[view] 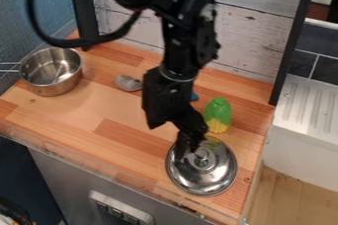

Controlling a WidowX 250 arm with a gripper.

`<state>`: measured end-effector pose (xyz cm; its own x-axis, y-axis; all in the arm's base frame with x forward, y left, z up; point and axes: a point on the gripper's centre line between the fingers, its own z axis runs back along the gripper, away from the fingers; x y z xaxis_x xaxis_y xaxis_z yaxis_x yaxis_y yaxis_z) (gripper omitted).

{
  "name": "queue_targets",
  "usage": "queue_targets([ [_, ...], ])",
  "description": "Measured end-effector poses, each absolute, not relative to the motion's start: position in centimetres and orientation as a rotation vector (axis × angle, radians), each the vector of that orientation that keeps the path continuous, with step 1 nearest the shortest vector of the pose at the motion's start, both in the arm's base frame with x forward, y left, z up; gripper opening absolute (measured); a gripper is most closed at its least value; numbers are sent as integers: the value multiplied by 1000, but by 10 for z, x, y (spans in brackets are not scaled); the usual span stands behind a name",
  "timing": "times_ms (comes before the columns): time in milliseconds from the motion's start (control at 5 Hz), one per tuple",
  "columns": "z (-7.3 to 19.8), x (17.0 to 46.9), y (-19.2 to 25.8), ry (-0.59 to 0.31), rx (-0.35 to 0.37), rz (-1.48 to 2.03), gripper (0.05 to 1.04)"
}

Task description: Put the lid on the silver pot

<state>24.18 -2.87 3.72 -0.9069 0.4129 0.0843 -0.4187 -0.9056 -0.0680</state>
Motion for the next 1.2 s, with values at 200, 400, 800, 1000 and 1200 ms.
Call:
queue_targets([
  [200,25,248,-41,-112,118,2673,1001],
  [400,17,247,-50,-119,131,2647,1001],
  [800,6,254,-64,-154,133,2618,668],
  [1000,5,258,-62,-179,126,2628,402],
  [1200,5,258,-61,-184,119,2631,279],
])
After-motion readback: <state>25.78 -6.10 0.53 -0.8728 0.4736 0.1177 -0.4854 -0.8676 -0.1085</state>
